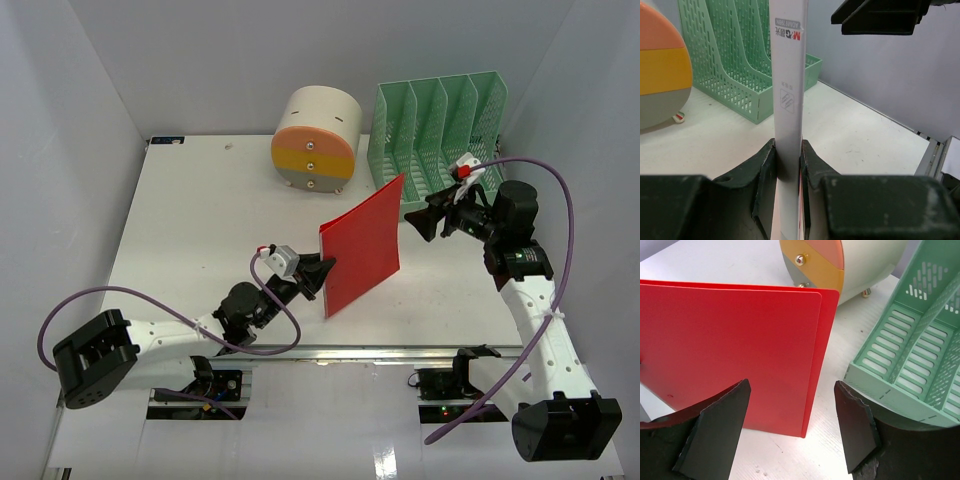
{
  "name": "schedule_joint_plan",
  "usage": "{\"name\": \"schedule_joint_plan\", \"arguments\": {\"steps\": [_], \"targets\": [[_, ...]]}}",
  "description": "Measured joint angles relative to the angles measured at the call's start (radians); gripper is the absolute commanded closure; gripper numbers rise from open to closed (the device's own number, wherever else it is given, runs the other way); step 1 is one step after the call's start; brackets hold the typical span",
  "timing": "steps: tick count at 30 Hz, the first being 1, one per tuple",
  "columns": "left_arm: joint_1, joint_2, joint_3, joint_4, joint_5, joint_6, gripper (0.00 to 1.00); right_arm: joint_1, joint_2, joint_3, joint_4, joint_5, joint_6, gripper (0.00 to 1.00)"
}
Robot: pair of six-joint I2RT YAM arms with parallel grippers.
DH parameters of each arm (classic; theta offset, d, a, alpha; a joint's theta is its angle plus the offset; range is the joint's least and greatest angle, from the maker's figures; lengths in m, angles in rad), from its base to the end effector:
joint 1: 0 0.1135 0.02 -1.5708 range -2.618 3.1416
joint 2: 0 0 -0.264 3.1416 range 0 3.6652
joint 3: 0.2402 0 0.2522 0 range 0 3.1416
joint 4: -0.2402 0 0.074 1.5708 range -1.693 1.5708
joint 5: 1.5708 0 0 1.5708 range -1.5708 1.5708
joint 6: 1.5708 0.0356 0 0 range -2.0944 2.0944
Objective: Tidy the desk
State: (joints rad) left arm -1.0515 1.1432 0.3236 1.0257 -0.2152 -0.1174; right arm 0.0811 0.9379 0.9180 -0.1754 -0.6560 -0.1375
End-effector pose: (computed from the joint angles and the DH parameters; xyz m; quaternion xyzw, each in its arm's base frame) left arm 0.1198 -0.1942 0.2379 0.2079 0.5973 -0.3692 0.6809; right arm 0.2078 0.0387 0.3616 -0.2831 0.7048 0.2319 0.6077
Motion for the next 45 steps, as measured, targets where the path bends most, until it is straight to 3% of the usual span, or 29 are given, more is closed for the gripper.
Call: {"name": "schedule_joint_plan", "arguments": {"steps": [5, 12, 18, 45], "targets": [[-0.001, 0.008, 0.095, -0.052, -0.007, 0.027, 1.00, 0.000, 0.000, 0.000, 0.002, 0.063, -0.001, 0.22], [-0.002, 0.101, 0.315, -0.090, -0.040, 0.051, 1.00, -0.021, -0.025, 0.011, 0.021, 0.348, 0.001, 0.22], [-0.002, 0.189, 0.471, -0.108, -0.050, 0.076, 1.00, -0.040, -0.079, 0.006, 0.050, 0.485, 0.030, 0.22], [0.028, 0.788, 1.273, -0.309, -0.311, 0.349, 1.00, -0.126, -0.168, -0.327, 0.242, 0.548, 0.116, 0.21]]}}
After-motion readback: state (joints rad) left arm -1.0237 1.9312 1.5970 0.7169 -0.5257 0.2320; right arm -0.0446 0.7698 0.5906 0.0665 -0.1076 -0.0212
